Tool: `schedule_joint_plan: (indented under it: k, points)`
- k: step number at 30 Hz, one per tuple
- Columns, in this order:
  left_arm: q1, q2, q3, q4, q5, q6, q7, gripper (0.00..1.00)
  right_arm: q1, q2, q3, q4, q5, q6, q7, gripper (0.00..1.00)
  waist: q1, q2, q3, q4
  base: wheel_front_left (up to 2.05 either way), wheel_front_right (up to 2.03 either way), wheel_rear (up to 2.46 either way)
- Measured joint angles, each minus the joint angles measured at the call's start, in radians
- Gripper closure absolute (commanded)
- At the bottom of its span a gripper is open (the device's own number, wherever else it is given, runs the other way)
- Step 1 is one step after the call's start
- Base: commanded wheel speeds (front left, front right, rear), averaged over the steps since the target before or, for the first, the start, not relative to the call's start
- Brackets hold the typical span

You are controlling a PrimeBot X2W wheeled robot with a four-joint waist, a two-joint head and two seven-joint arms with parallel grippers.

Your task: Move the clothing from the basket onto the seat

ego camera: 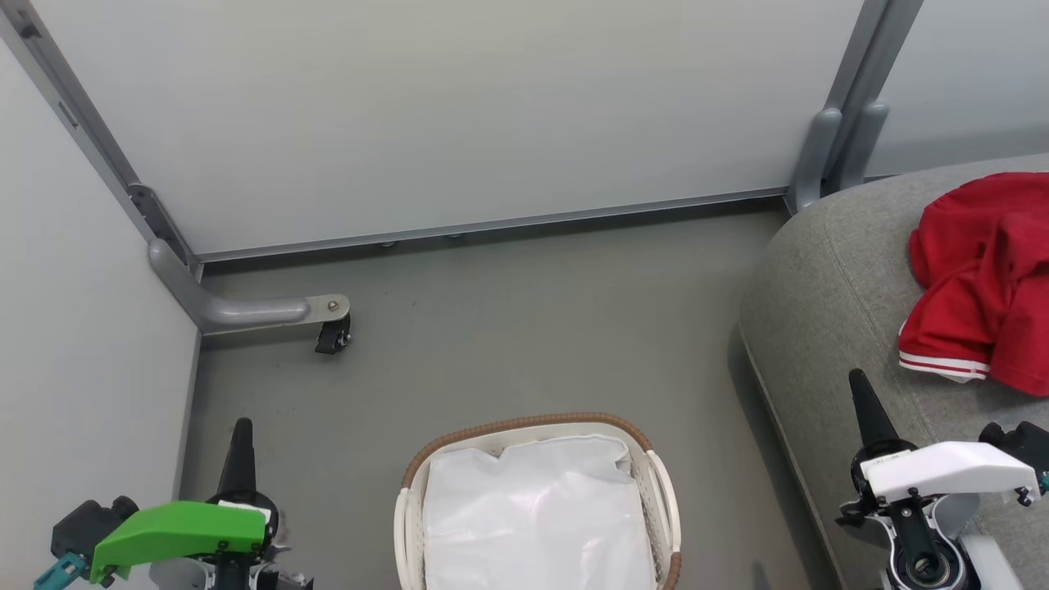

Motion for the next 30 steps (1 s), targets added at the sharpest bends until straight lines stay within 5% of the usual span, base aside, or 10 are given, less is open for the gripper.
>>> schedule_joint_plan:
  k: [30]
  points:
    - [-0.017, 0.001, 0.042, -0.028, -0.239, -0.013, 0.071, 1.0, 0.012, -0.003, -0.013, -0.034, 0.277, 0.0, 0.069, 1.0, 0.0, 0.0, -0.009, 0.005, 0.0, 0.0, 0.0]
